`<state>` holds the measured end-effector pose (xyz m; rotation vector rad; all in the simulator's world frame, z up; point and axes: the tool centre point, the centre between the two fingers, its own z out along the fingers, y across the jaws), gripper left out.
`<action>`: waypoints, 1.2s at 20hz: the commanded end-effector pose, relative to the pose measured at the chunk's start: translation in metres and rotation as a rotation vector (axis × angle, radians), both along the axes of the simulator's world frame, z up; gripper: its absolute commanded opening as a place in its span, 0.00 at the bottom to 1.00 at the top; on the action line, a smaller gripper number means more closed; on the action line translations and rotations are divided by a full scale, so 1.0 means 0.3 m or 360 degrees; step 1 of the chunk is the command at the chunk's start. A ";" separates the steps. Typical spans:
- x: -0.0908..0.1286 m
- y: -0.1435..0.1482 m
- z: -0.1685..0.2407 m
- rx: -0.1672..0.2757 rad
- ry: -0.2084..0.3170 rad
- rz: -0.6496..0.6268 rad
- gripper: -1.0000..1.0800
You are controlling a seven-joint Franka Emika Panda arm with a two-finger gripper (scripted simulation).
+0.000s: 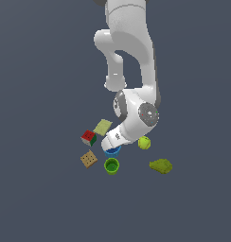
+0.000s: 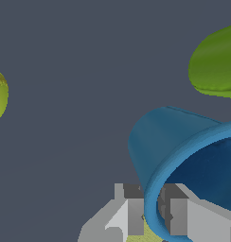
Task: Pick up a designated object from a clutter of objects.
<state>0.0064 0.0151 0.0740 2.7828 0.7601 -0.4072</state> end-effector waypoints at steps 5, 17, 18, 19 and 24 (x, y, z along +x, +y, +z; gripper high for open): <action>-0.003 -0.003 0.005 0.0000 0.0001 0.0000 0.00; -0.074 -0.065 0.148 0.0000 0.0001 0.0000 0.00; -0.084 -0.074 0.169 0.0000 0.0001 0.0000 0.00; -0.095 -0.084 0.191 0.0001 0.0001 0.0000 0.00; -0.159 -0.140 0.320 0.0001 0.0001 -0.0001 0.00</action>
